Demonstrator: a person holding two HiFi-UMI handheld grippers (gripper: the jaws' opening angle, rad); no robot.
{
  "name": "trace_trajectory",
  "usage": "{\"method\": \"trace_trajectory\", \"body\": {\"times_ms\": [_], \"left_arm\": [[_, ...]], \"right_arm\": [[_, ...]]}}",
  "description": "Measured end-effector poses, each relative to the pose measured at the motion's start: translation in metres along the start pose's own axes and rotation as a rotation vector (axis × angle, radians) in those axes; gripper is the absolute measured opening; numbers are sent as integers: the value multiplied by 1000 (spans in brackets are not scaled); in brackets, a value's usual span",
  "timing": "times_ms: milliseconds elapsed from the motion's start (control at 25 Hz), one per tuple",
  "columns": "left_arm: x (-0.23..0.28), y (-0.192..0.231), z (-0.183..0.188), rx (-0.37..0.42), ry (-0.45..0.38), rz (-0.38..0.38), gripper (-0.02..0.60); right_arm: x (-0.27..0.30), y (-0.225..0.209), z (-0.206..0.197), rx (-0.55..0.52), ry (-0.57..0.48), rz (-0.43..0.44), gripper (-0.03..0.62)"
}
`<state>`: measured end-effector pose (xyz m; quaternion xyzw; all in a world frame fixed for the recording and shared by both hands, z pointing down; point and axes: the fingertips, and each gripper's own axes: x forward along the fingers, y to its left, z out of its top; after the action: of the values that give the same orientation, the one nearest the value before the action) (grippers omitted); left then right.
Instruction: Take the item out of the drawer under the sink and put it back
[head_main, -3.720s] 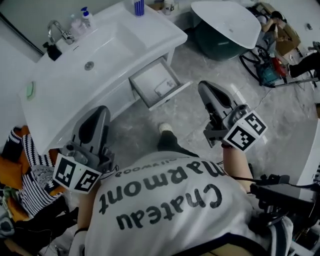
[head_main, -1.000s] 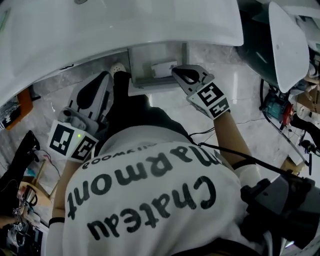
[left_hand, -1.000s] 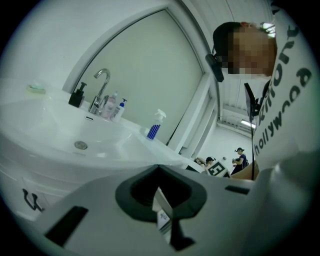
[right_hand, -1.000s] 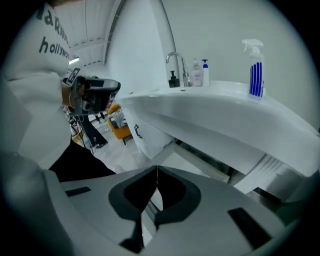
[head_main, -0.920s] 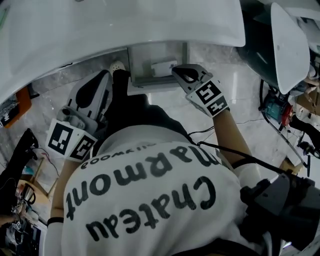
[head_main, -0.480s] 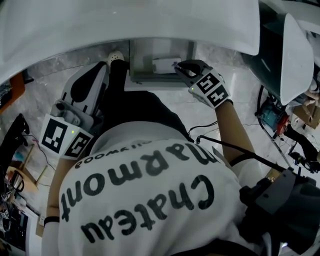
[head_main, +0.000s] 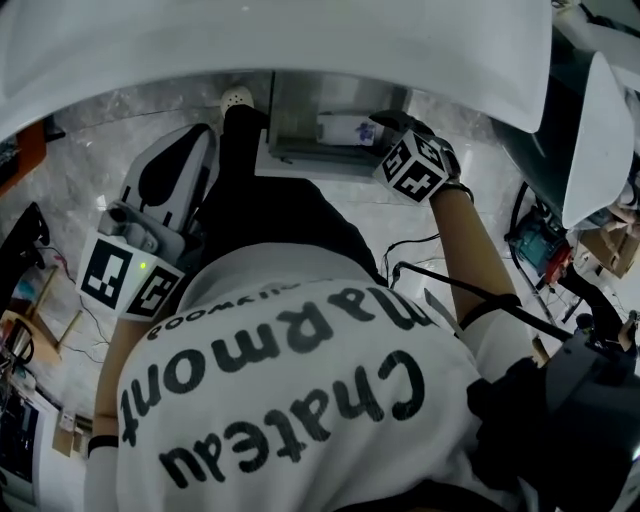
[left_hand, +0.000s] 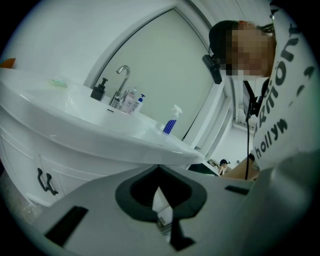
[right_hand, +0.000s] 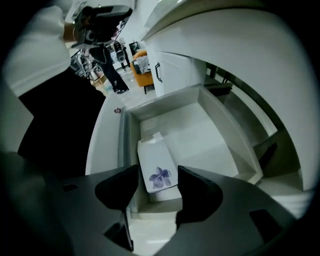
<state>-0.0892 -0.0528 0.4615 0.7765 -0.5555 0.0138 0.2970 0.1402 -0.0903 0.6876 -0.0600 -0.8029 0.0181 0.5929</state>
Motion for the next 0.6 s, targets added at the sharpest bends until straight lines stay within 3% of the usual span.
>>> {"method": "trace_trajectory", "body": {"times_ms": [360,600], "left_arm": [[-3,12,-8,-23,2,21,8],[-3,19,-10,-38,2,21,8]], "right_arm": [[25,3,-22,-273,211,21,276],[28,-3,-21,-310,241,-14,279]]}}
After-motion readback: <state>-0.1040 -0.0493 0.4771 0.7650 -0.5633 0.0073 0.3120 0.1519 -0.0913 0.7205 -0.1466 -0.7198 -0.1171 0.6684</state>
